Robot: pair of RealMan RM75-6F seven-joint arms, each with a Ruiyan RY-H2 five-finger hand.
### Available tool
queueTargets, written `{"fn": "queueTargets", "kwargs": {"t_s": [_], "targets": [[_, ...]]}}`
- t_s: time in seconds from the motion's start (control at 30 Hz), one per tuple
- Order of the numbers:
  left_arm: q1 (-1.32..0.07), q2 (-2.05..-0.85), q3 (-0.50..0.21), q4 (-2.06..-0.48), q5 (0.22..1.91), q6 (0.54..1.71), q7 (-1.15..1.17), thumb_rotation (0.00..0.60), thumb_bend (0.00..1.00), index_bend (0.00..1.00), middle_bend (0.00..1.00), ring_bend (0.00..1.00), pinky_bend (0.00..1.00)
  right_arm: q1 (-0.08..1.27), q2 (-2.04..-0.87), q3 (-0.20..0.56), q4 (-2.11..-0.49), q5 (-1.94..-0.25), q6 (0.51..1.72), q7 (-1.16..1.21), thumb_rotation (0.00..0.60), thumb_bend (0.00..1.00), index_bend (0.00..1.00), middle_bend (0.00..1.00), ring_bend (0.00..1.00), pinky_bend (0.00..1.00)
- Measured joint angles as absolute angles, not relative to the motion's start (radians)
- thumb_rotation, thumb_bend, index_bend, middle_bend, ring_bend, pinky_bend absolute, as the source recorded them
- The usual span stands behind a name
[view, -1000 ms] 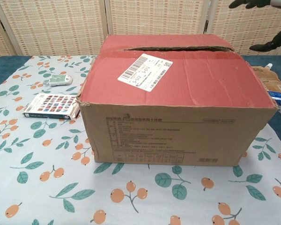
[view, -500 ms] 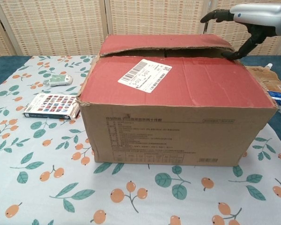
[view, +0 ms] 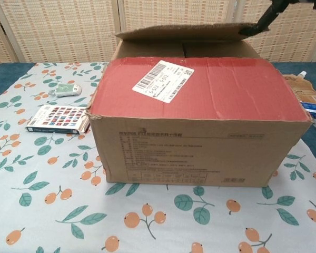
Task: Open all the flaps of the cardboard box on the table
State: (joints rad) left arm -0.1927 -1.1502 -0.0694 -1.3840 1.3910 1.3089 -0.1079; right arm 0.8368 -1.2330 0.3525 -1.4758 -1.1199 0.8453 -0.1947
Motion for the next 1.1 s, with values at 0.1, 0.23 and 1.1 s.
{"fn": "queueTargets", "kwargs": {"t_s": [0.1,0.23,1.1], "targets": [[-0.196,-1.15,-0.07,-1.379,1.386,1.297,-0.116,0.6,0.46,0.01,0.0,0.0,0.0,0.864,-1.222,0.37,-1.456,-1.086,0.826,-0.199,0.6,0.37,0.05,0.0,0.0,0.0],[-0.2,-1.149,-0.071,-1.371,1.384,1.284,-0.14,0.6,0.46,0.0,0.0,0.0,0.0,0.906,-1.223,0.392,-1.401,-1.035,0.779,-0.195,0.6,0.37,0.05,0.0,0.0,0.0],[-0.224,-1.171,-0.082,-1.287,1.35,1.211,-0.209,0.6,0.46,0.0,0.0,0.0,0.0,1.042,-1.301,0.376,-1.018,-1.024,0.613,-0.043,0.6,0.37,0.0,0.0,0.0,0.0]]}}
